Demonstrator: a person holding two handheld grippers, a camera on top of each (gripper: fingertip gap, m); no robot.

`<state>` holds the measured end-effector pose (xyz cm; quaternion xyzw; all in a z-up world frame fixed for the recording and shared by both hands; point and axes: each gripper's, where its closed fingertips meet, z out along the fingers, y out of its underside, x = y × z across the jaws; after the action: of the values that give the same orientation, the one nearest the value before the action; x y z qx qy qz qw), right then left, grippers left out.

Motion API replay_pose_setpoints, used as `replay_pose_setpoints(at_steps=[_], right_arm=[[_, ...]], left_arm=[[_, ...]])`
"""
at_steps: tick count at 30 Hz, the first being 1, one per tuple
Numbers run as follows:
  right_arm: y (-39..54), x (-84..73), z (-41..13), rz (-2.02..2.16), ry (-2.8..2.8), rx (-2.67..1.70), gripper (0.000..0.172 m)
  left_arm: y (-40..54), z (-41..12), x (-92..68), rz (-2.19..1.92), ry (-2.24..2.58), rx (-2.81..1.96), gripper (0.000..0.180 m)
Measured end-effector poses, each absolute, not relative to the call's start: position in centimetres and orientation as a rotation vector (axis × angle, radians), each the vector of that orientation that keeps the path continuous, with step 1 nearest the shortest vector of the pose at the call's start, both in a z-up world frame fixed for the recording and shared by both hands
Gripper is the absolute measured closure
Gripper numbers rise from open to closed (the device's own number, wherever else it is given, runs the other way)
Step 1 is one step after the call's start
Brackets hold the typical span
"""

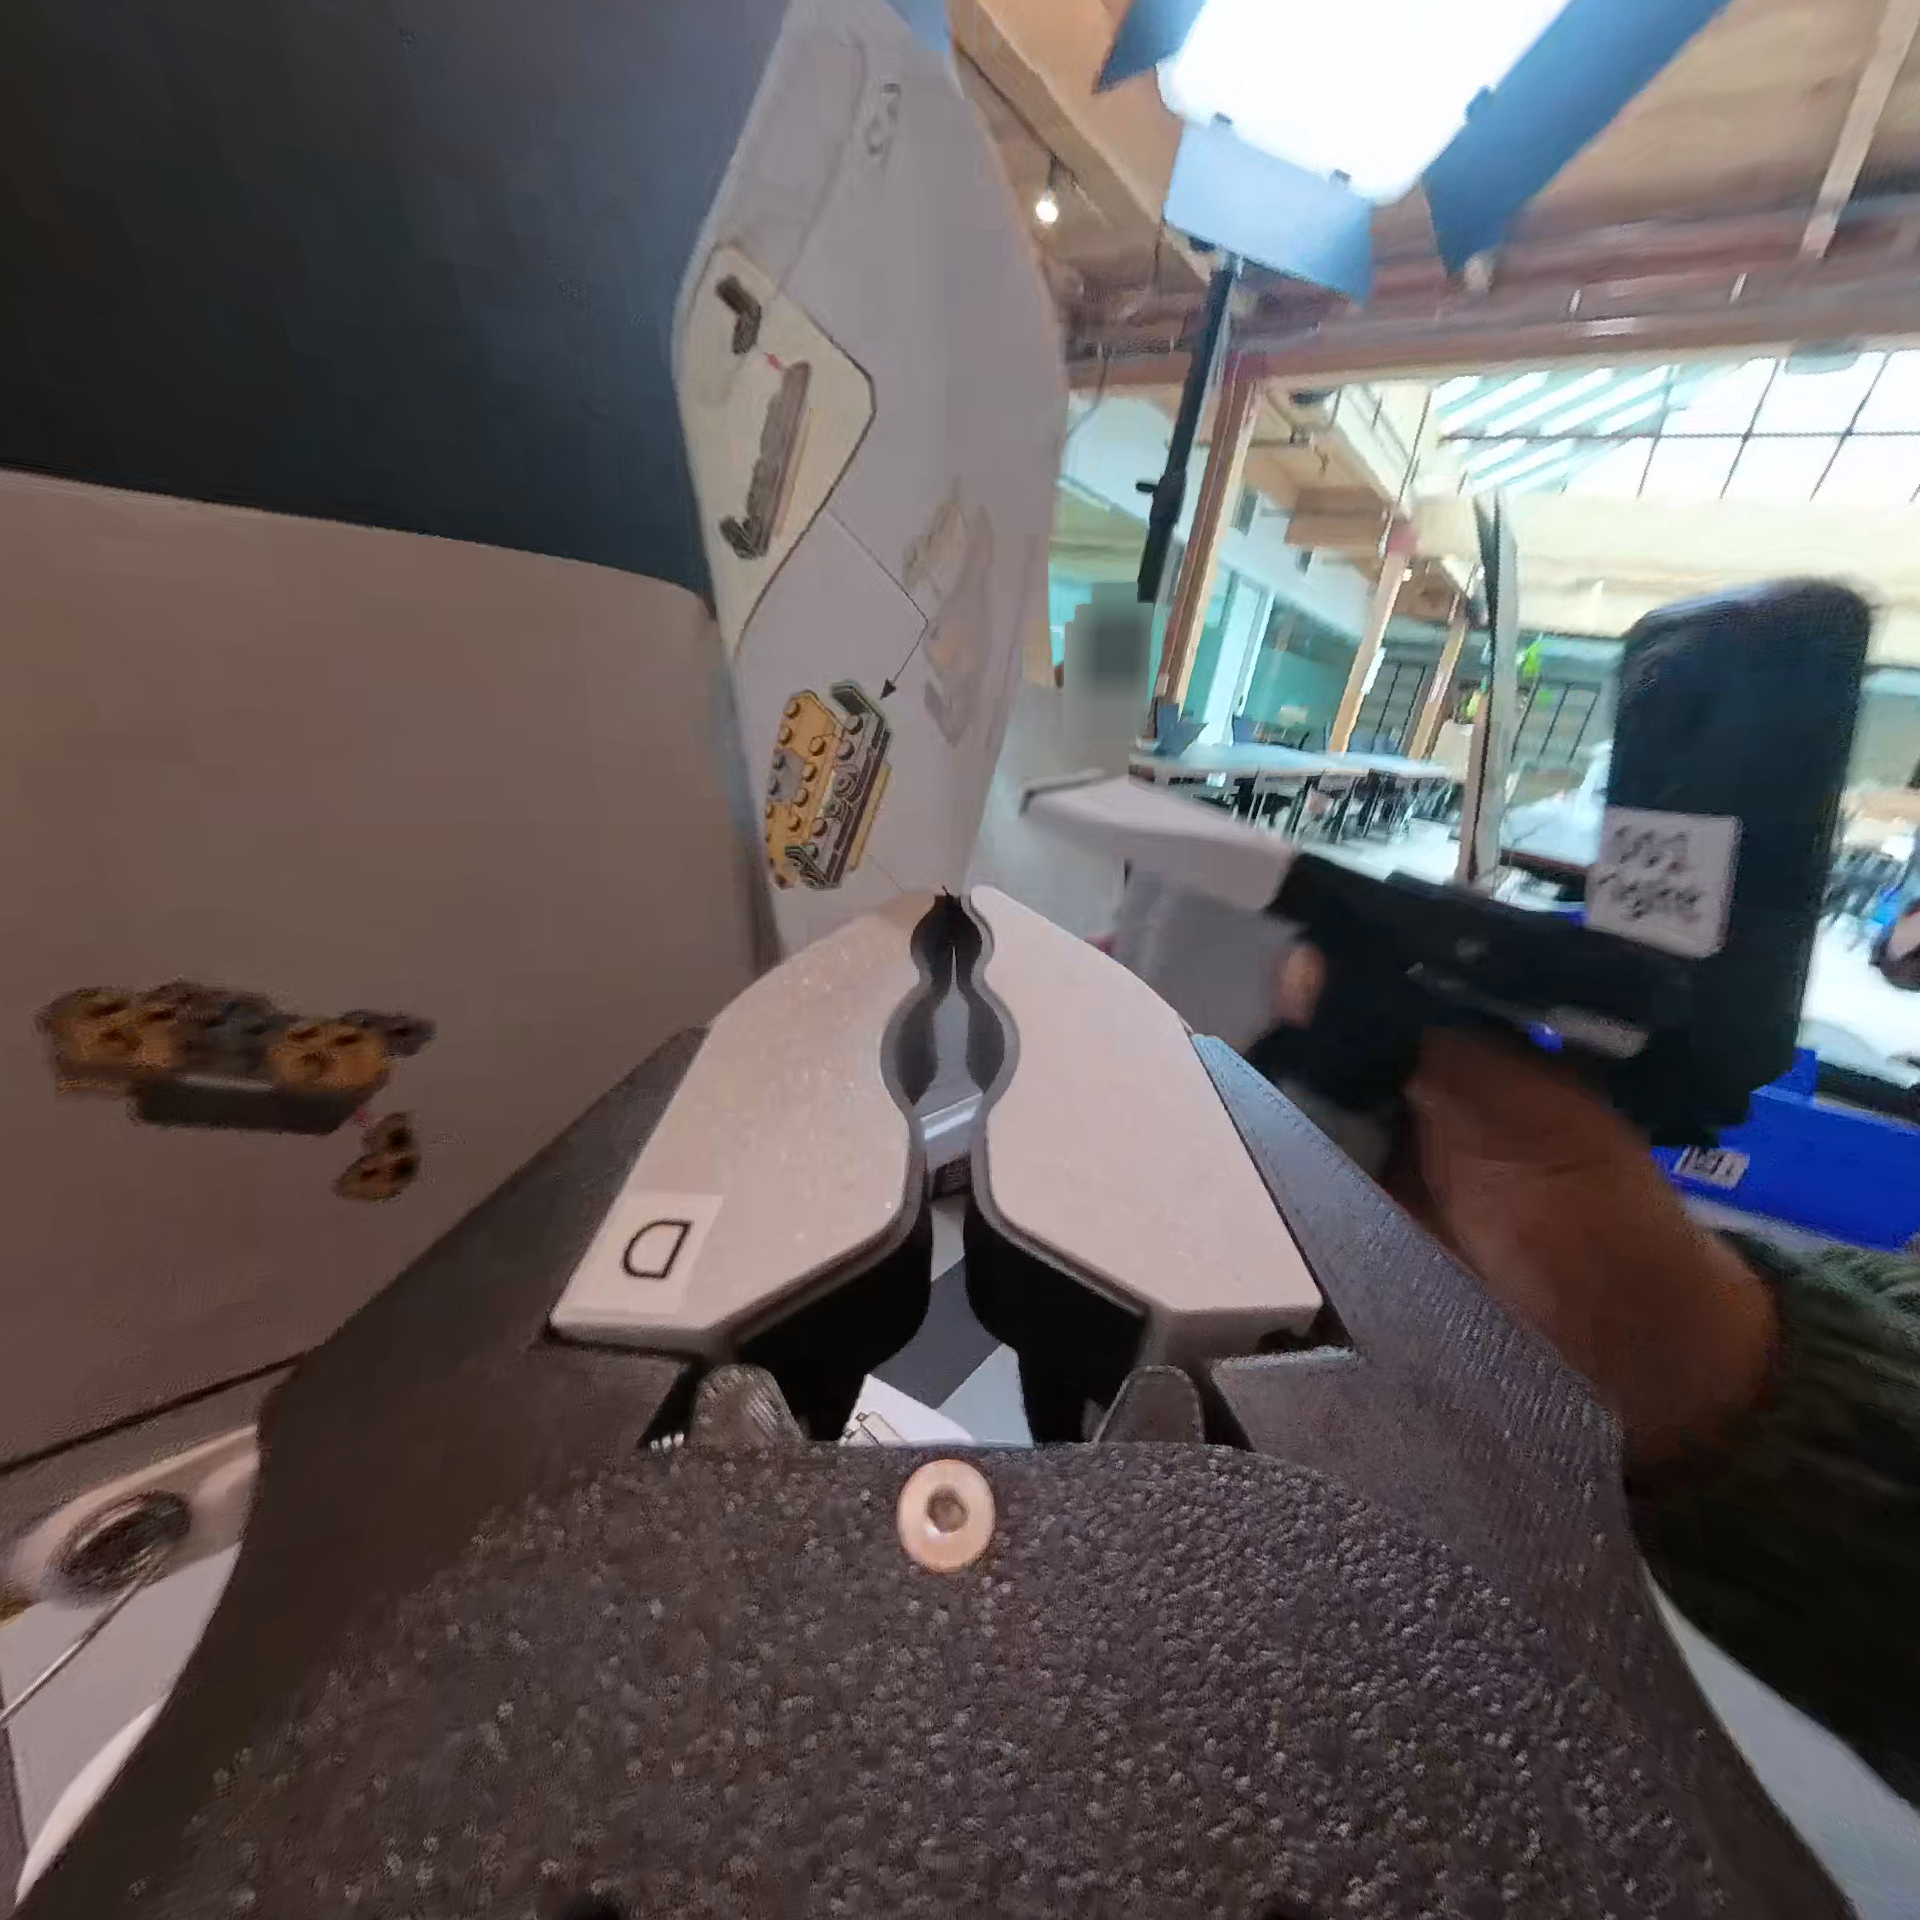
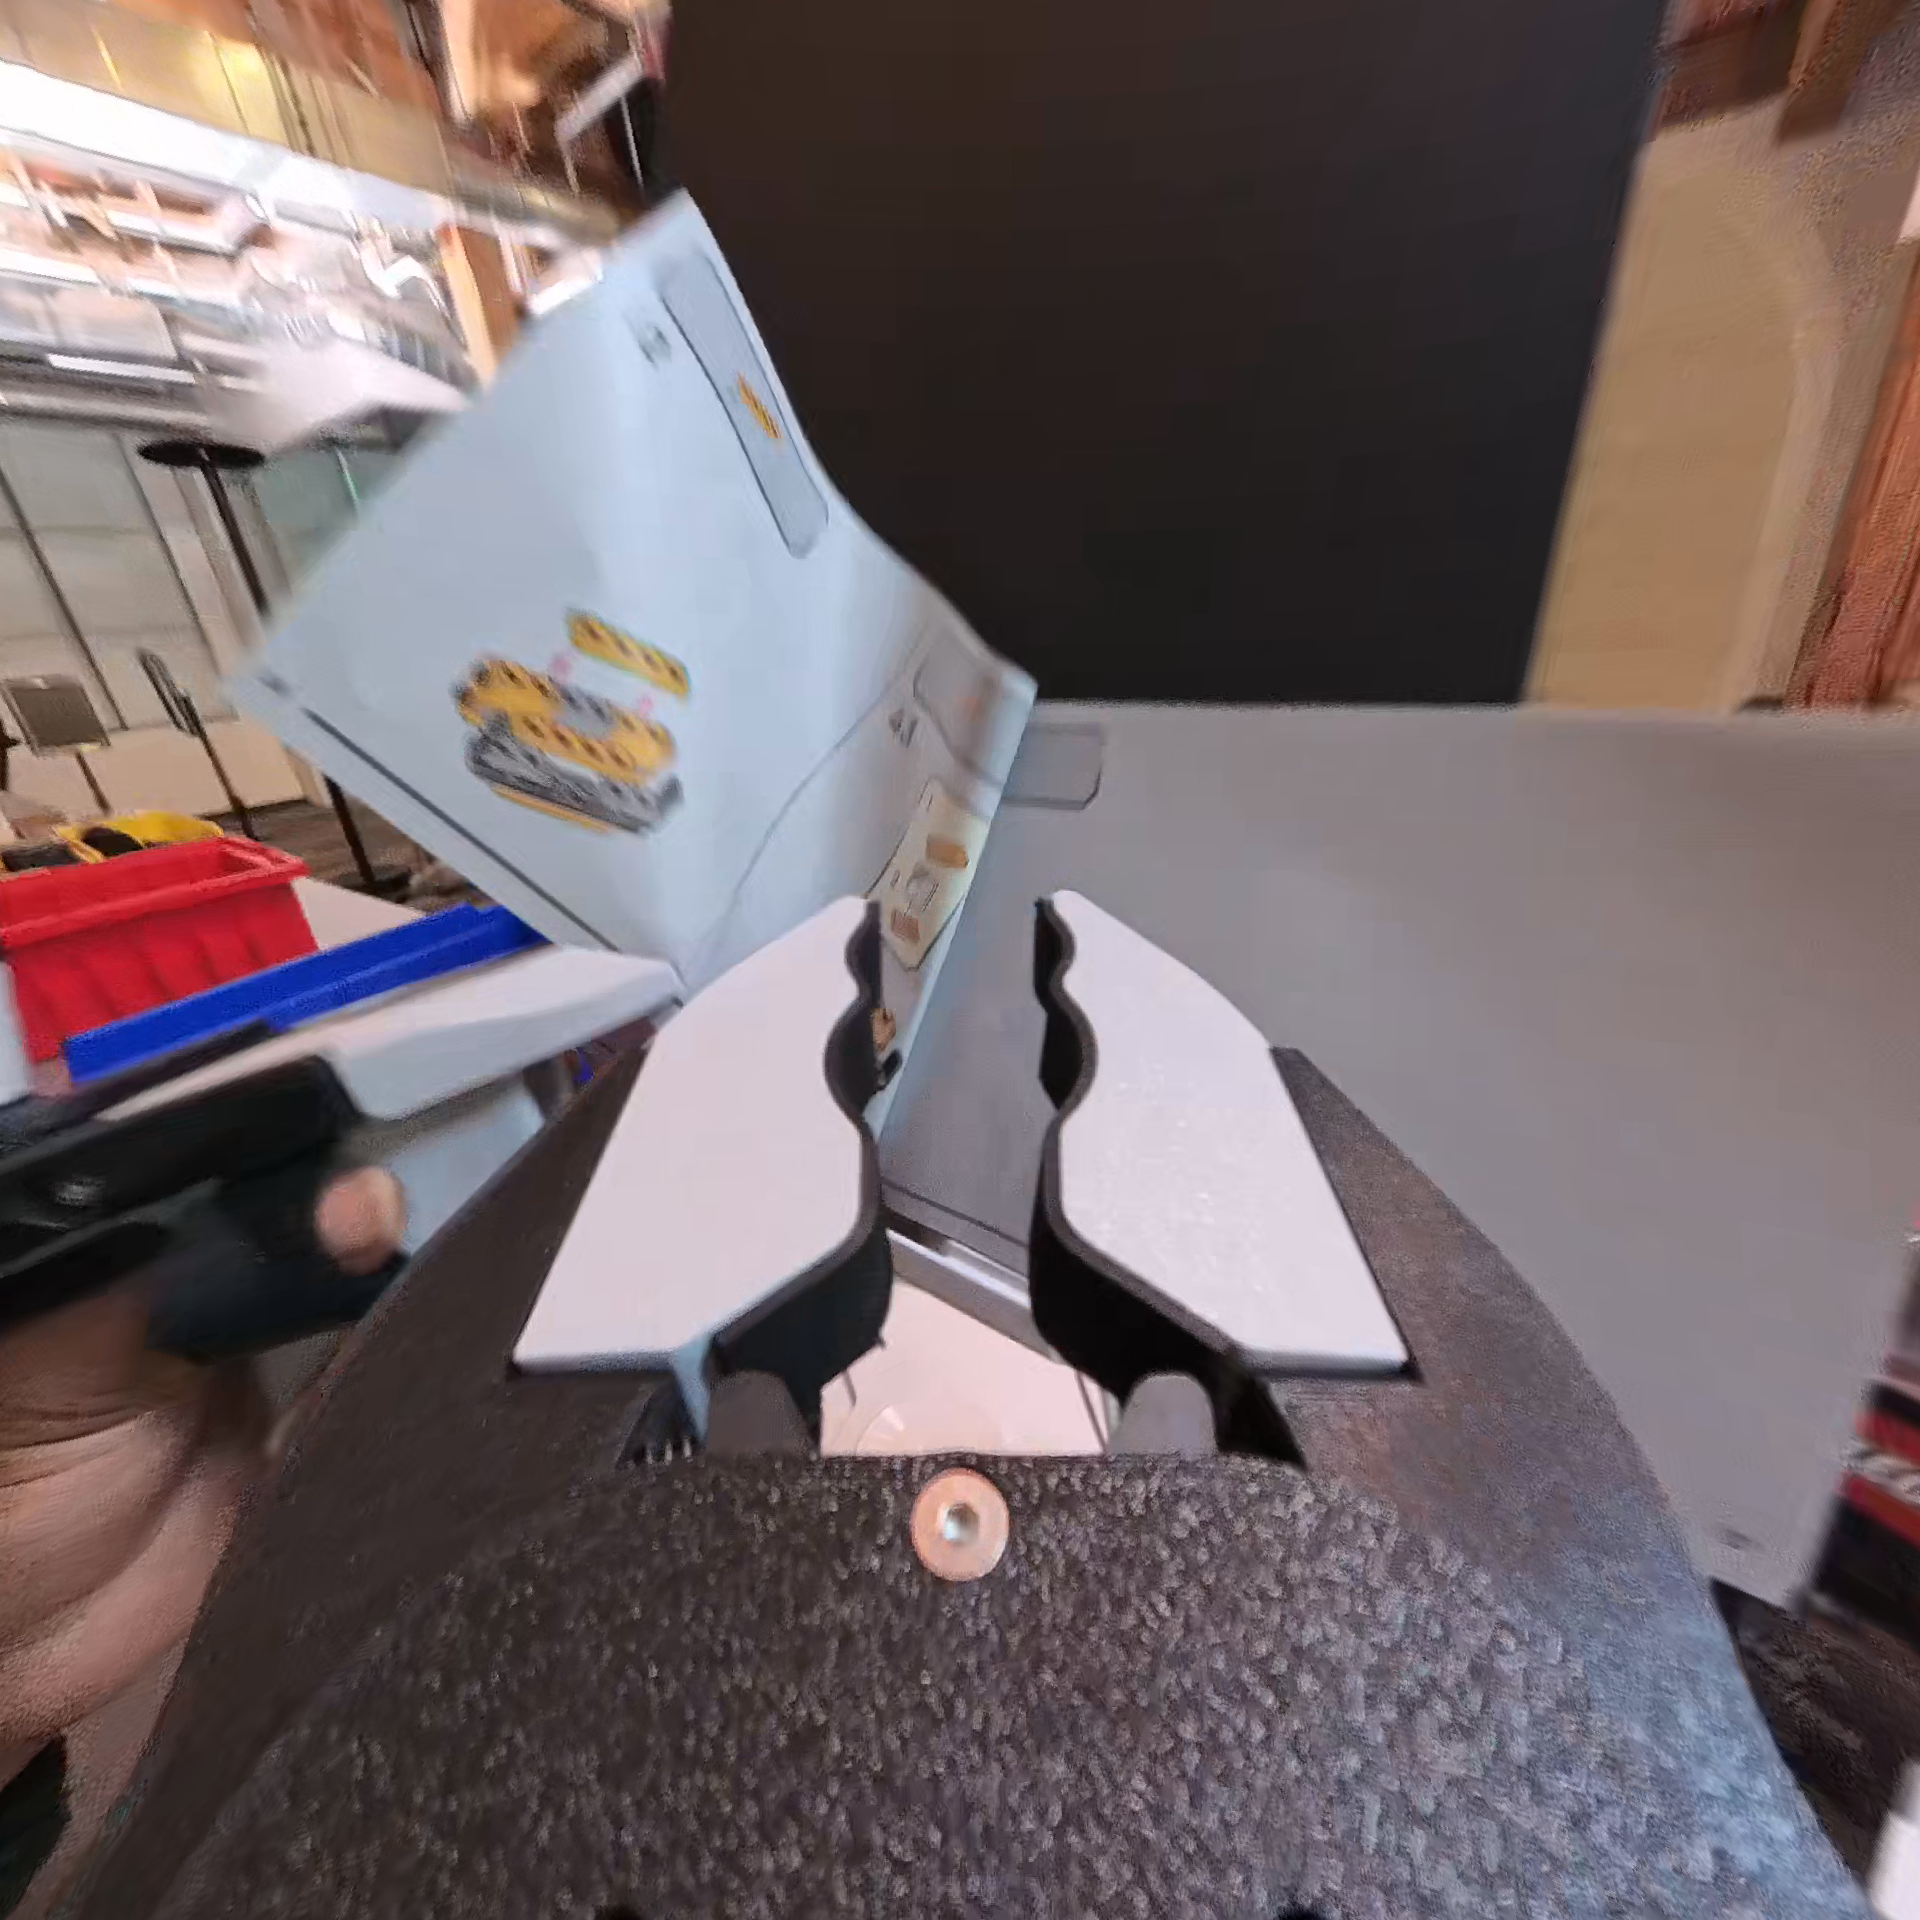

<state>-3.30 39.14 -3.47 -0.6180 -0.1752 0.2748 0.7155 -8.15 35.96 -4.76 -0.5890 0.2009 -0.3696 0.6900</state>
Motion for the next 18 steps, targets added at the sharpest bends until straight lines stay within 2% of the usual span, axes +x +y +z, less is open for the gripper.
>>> replay_pose_setpoints(at_steps=[7, 10, 13, 18], right_arm=[[31.3, -2.0, 0.3, 0.762, -0.596, -1.309, 0.102], [32.1, -1.3, -0.4, 0.637, -0.604, -1.417, 0.098], [34.9, 1.6, -1.6, 0.472, -0.508, -1.514, 0.125], [37.9, 5.9, -3.6, 0.461, -0.358, -1.617, 0.172]], left_arm=[[34.9, -6.2, -2.7, -0.692, 0.659, -1.352, 0.179], [34.6, -7.2, -0.5, -0.661, 0.73, -1.366, 0.178], [34.2, -8.5, 0.6, -0.641, 0.791, -1.403, 0.172], [33.6, -9.1, -0.8, -0.562, 0.838, -1.425, 0.168]])
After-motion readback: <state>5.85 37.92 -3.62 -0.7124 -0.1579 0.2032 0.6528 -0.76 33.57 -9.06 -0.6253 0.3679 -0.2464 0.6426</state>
